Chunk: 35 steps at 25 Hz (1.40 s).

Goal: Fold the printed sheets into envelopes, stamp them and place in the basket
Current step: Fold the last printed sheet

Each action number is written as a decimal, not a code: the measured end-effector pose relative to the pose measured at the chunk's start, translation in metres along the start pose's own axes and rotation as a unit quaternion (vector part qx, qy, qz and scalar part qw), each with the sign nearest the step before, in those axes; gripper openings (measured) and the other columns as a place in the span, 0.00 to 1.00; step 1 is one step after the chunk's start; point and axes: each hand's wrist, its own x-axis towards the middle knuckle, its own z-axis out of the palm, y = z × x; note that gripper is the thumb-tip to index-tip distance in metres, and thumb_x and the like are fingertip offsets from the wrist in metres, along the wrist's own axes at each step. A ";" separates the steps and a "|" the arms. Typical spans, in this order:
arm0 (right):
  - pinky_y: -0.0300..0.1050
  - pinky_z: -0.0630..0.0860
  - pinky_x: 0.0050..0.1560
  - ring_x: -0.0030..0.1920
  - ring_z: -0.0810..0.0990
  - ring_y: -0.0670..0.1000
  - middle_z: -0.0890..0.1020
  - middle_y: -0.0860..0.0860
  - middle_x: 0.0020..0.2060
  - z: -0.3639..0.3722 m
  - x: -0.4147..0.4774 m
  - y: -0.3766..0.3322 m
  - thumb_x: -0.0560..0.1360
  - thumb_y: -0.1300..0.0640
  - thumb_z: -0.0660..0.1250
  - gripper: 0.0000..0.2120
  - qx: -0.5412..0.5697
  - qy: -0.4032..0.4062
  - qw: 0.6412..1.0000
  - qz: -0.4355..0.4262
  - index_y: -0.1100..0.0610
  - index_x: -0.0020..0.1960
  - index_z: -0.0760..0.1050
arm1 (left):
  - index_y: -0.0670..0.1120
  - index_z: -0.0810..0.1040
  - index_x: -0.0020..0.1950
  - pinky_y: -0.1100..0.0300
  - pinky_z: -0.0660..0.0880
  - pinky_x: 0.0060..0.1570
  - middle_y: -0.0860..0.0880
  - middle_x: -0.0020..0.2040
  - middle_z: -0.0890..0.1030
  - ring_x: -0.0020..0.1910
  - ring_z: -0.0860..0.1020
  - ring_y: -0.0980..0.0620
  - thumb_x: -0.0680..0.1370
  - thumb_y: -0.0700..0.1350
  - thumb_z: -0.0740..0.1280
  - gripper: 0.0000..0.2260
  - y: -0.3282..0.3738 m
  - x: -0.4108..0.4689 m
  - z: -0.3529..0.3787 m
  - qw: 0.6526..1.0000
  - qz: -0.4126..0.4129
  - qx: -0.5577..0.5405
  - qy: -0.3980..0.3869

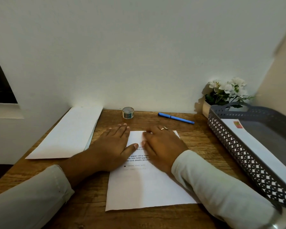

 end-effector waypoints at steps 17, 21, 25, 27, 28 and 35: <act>0.49 0.78 0.50 0.51 0.80 0.54 0.80 0.51 0.55 -0.014 0.005 0.035 0.81 0.53 0.58 0.11 -0.066 -0.004 0.987 0.144 0.53 0.55 0.78 | 0.47 0.54 0.81 0.56 0.47 0.78 0.49 0.82 0.54 0.80 0.51 0.52 0.78 0.67 0.38 0.38 0.004 -0.003 -0.003 0.995 0.049 0.025 0.079; 0.49 0.77 0.52 0.55 0.79 0.54 0.78 0.52 0.58 -0.014 0.006 0.032 0.80 0.54 0.60 0.11 -0.064 -0.014 0.989 0.136 0.54 0.59 0.77 | 0.51 0.53 0.82 0.64 0.46 0.74 0.54 0.82 0.53 0.79 0.51 0.57 0.83 0.61 0.49 0.29 0.037 0.002 -0.008 0.989 0.133 -0.042 0.046; 0.47 0.74 0.48 0.54 0.79 0.54 0.79 0.52 0.57 -0.011 0.006 0.039 0.81 0.51 0.58 0.12 -0.063 -0.003 0.989 0.131 0.53 0.58 0.78 | 0.50 0.54 0.82 0.58 0.51 0.77 0.53 0.82 0.54 0.79 0.53 0.55 0.82 0.63 0.48 0.30 0.029 0.004 -0.008 0.993 0.109 -0.020 0.043; 0.46 0.72 0.46 0.53 0.79 0.54 0.79 0.51 0.57 -0.007 0.007 0.042 0.82 0.46 0.57 0.15 -0.048 -0.002 0.991 0.128 0.52 0.57 0.78 | 0.50 0.56 0.81 0.53 0.58 0.76 0.52 0.81 0.57 0.78 0.58 0.52 0.82 0.65 0.49 0.31 0.013 0.001 -0.016 0.997 0.070 0.026 0.037; 0.47 0.72 0.47 0.54 0.79 0.54 0.78 0.51 0.57 -0.005 0.006 0.045 0.81 0.43 0.57 0.17 -0.035 -0.002 0.991 0.128 0.52 0.57 0.78 | 0.50 0.58 0.80 0.53 0.60 0.75 0.53 0.81 0.58 0.78 0.60 0.51 0.81 0.65 0.50 0.32 0.006 0.000 -0.021 0.997 0.055 0.047 0.033; 0.55 0.68 0.71 0.71 0.69 0.52 0.73 0.46 0.69 0.003 0.000 0.063 0.73 0.31 0.65 0.31 0.120 0.000 0.987 0.110 0.45 0.71 0.72 | 0.59 0.71 0.71 0.52 0.72 0.63 0.59 0.69 0.73 0.67 0.69 0.56 0.72 0.73 0.62 0.32 -0.028 0.004 -0.034 0.999 0.021 -0.020 0.035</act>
